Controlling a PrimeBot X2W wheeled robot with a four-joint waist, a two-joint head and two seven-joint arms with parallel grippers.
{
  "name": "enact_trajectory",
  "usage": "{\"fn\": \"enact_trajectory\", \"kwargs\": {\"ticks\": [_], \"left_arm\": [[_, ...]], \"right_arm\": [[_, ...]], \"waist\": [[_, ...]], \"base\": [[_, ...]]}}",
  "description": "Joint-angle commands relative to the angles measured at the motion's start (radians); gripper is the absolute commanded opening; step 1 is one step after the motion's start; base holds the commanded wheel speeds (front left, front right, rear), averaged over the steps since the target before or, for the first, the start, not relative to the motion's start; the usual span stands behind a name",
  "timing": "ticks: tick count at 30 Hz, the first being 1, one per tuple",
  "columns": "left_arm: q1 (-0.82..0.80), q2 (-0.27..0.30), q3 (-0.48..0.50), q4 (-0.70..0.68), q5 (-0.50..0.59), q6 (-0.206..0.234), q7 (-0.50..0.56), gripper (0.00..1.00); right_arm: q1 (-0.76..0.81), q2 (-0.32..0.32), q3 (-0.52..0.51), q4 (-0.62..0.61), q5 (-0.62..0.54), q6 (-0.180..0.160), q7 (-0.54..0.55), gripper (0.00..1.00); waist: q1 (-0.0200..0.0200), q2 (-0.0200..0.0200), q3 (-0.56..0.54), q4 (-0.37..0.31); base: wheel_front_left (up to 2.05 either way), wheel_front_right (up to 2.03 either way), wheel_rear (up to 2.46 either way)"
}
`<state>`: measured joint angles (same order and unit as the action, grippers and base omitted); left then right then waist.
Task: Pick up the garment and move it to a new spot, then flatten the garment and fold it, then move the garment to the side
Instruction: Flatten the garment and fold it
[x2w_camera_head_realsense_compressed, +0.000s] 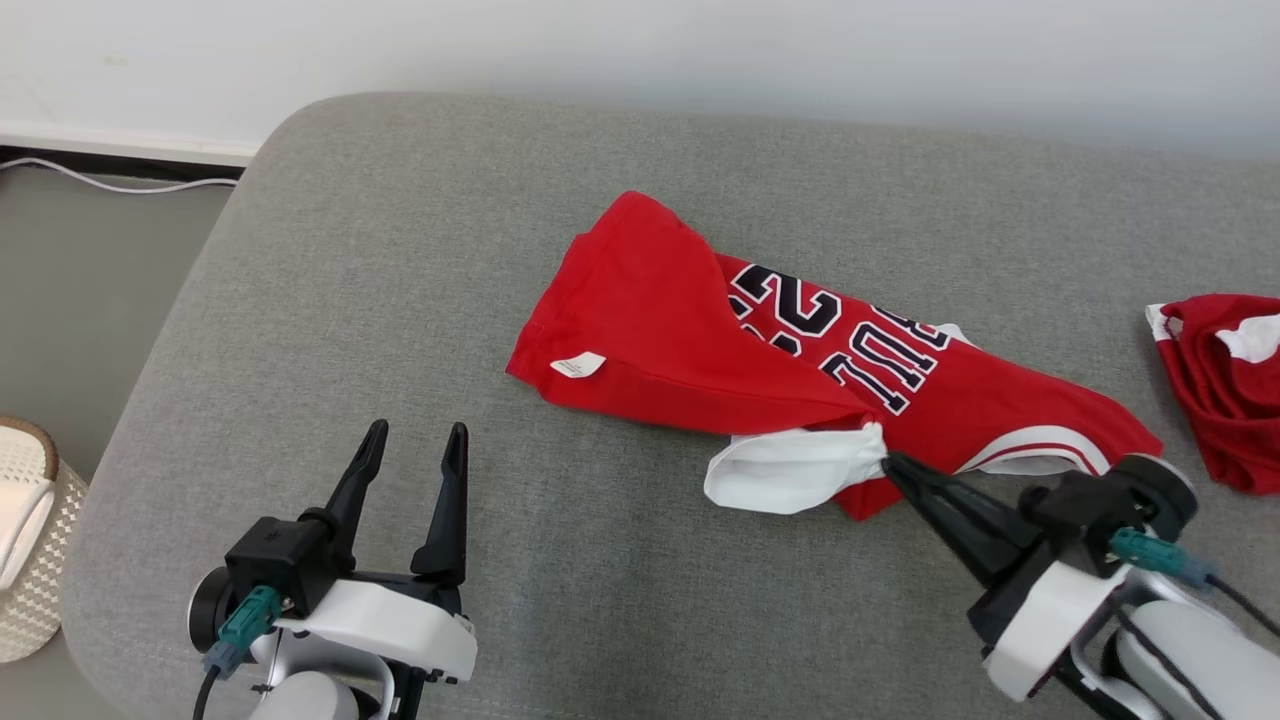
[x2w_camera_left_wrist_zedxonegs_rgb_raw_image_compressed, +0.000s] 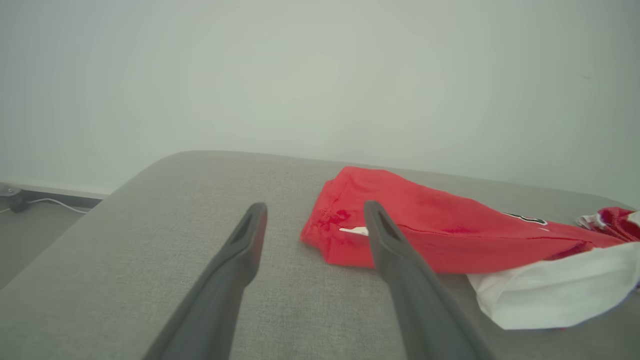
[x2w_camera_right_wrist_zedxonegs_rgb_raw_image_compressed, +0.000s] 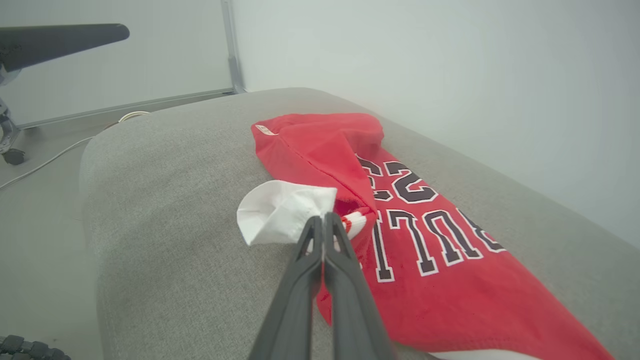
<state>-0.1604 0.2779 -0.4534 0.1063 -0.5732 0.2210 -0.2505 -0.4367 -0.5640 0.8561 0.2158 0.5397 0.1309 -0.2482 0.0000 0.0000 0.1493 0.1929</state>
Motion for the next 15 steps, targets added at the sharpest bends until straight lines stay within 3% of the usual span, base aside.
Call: {"fn": "enact_trajectory", "kwargs": {"ticks": [1,7,15], "left_arm": [[-0.011,0.027,0.041,-0.028,0.011,0.006,-0.002,1.00],[-0.003,0.040,0.041,-0.047,0.011,0.013,0.009,1.00],[0.008,0.057,0.037,-0.066,0.014,0.023,0.028,1.00]], "right_arm": [[0.033,-0.037,-0.033,-0.040,0.006,0.000,-0.014,0.00],[0.124,-0.106,-0.145,-0.108,0.023,0.000,-0.014,0.00],[0.237,-0.121,-0.062,-0.138,0.125,0.000,-0.014,0.00]], "waist": [[0.0000,0.0000,-0.004,-0.013],[0.0000,0.0000,-0.014,-0.038],[0.0000,0.0000,-0.027,-0.058]], "base": [[0.00,0.00,0.00],[0.00,0.00,0.00],[0.00,0.00,0.00]]}}
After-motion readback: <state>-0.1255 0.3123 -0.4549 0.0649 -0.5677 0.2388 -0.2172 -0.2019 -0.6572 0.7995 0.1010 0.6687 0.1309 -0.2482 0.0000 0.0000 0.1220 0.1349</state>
